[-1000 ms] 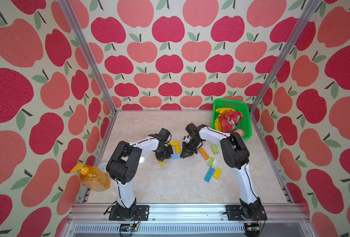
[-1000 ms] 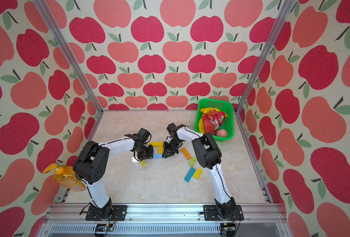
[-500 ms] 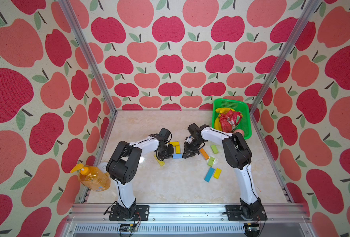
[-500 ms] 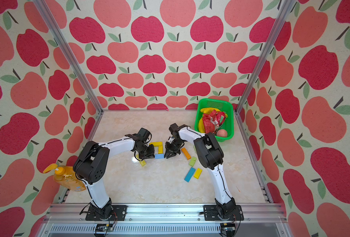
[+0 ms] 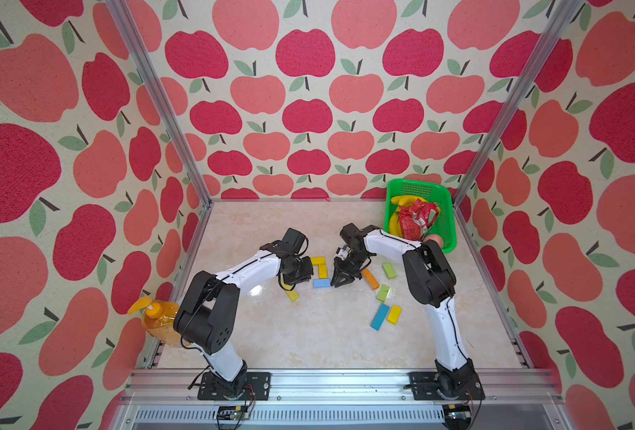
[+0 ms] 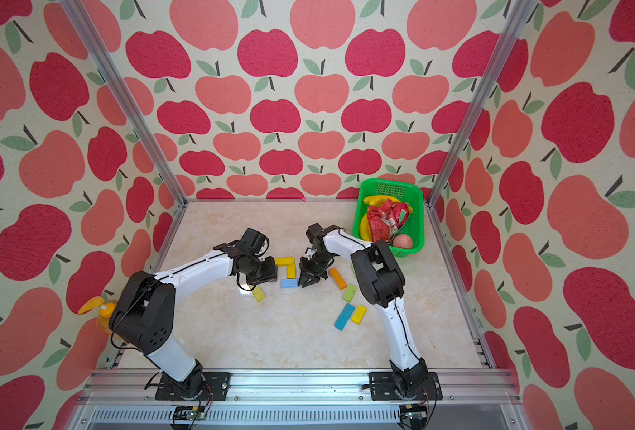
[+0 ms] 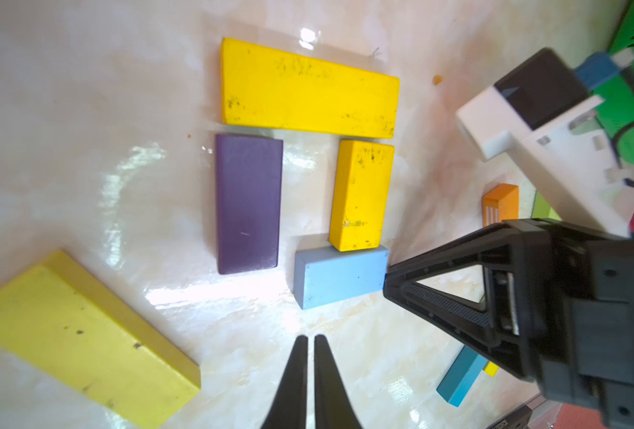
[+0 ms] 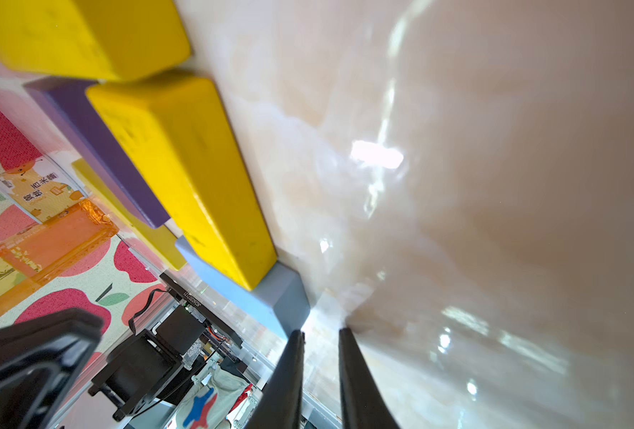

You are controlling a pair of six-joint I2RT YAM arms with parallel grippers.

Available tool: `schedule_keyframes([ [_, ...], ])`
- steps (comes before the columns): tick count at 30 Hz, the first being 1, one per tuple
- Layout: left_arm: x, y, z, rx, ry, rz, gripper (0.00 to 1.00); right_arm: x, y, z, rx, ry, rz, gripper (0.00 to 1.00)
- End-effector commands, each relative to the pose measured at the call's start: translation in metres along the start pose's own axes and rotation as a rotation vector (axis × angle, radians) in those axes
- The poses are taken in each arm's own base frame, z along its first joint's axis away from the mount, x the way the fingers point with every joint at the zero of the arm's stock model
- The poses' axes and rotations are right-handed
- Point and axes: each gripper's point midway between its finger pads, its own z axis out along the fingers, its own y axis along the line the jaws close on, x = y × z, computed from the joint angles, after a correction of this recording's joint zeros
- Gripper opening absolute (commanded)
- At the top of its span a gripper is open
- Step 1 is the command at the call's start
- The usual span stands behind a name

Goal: Assemble the letter p with building blocks
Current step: Assemble the building block at the center of the board.

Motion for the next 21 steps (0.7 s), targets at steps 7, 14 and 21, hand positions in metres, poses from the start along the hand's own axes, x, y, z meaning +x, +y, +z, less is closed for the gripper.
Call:
schedule_keyframes([
  [7,0.000,0.031,-0.022,-0.073,-0.056,-0.012,0.10,-0.007,0.000,0.002,-0.021,-0.010,-0.003,0.20],
  [14,-0.003,0.050,-0.035,-0.084,-0.086,-0.043,0.11,-0.008,0.016,-0.001,-0.089,-0.007,0.000,0.21],
  [21,0.000,0.065,-0.037,-0.089,-0.089,-0.068,0.11,-0.002,0.009,-0.002,-0.052,-0.013,0.016,0.21],
])
